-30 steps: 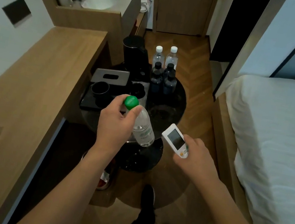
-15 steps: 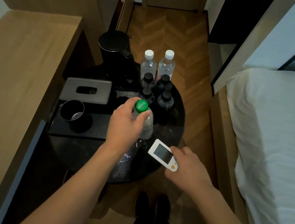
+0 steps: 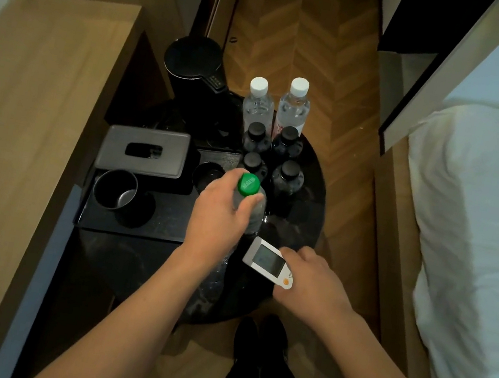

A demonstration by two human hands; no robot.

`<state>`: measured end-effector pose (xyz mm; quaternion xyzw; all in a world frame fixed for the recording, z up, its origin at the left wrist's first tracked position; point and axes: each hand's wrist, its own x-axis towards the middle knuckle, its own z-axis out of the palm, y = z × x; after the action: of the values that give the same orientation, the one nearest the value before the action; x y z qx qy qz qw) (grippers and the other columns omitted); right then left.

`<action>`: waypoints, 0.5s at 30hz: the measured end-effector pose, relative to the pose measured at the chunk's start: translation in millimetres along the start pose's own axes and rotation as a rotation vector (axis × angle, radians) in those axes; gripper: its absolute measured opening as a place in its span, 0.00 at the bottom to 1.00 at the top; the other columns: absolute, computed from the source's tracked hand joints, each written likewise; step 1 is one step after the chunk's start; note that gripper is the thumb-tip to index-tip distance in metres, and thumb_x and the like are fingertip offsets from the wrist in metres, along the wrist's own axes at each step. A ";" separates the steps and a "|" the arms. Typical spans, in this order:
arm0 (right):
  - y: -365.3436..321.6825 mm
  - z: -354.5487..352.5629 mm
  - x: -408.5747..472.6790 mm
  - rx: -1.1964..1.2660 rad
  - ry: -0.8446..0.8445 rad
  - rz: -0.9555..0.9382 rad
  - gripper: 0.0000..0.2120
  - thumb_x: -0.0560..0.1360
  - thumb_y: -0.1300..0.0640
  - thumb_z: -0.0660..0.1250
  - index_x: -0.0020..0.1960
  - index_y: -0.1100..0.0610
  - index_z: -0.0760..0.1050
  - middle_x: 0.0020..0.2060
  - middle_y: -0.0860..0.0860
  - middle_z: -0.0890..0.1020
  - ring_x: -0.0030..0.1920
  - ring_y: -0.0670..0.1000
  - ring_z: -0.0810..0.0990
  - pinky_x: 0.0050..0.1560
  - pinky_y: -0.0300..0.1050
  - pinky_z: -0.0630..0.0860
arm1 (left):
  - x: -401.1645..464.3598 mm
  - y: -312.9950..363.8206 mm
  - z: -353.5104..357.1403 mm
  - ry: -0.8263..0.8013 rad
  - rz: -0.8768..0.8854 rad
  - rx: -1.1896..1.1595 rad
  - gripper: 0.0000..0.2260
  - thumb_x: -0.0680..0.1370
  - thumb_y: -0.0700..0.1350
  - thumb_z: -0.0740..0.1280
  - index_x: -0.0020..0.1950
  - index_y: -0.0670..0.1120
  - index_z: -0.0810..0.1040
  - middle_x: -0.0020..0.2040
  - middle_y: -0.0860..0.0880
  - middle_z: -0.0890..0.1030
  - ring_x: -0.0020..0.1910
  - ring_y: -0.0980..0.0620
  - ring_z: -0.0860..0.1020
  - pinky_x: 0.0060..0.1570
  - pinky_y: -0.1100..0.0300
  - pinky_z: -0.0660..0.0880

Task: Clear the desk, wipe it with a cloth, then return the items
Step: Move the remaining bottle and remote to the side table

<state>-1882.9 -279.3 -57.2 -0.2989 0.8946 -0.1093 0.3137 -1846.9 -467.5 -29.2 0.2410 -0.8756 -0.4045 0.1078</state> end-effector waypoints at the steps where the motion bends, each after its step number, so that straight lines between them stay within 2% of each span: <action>1: 0.3 0.8 1.9 -0.004 -0.009 -0.011 0.35 0.73 0.45 0.69 0.76 0.47 0.59 0.64 0.51 0.70 0.63 0.53 0.71 0.60 0.49 0.75 | 0.3 -0.7 0.7 0.004 0.002 0.008 0.16 0.80 0.51 0.69 0.66 0.49 0.74 0.52 0.53 0.79 0.52 0.52 0.79 0.53 0.47 0.79; 9: -3.2 4.1 8.7 -0.066 -0.049 -0.077 0.35 0.73 0.45 0.70 0.76 0.47 0.60 0.64 0.51 0.70 0.63 0.53 0.71 0.59 0.50 0.76 | -0.6 -1.7 0.4 0.020 -0.018 -0.013 0.16 0.80 0.51 0.69 0.66 0.50 0.73 0.56 0.55 0.78 0.56 0.55 0.77 0.57 0.49 0.77; 11: -5.8 3.2 8.6 -0.081 -0.054 -0.094 0.35 0.73 0.46 0.70 0.76 0.47 0.60 0.64 0.51 0.70 0.64 0.53 0.70 0.60 0.50 0.75 | -1.5 0.8 -3.7 -0.004 -0.033 -0.006 0.21 0.80 0.51 0.69 0.71 0.49 0.72 0.63 0.53 0.77 0.62 0.54 0.75 0.63 0.50 0.75; 13: -8.3 2.3 8.2 -0.102 -0.053 -0.112 0.35 0.73 0.46 0.69 0.76 0.48 0.59 0.64 0.52 0.70 0.63 0.54 0.71 0.59 0.49 0.75 | -8.1 2.8 -10.4 -0.035 -0.083 0.034 0.27 0.80 0.51 0.69 0.77 0.48 0.66 0.72 0.51 0.72 0.72 0.52 0.68 0.71 0.53 0.68; 15: -11.5 1.8 7.7 -0.125 -0.052 -0.129 0.35 0.73 0.46 0.69 0.76 0.49 0.60 0.64 0.52 0.70 0.62 0.54 0.71 0.59 0.49 0.74 | -20.6 -0.6 -16.5 -0.040 -0.148 0.103 0.28 0.81 0.49 0.67 0.79 0.47 0.63 0.75 0.50 0.69 0.75 0.51 0.65 0.72 0.54 0.64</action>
<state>-1881.1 -293.1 -58.0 -0.3779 0.8700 -0.0654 0.3099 -1822.6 -468.2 -18.9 0.3022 -0.8770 -0.3705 0.0477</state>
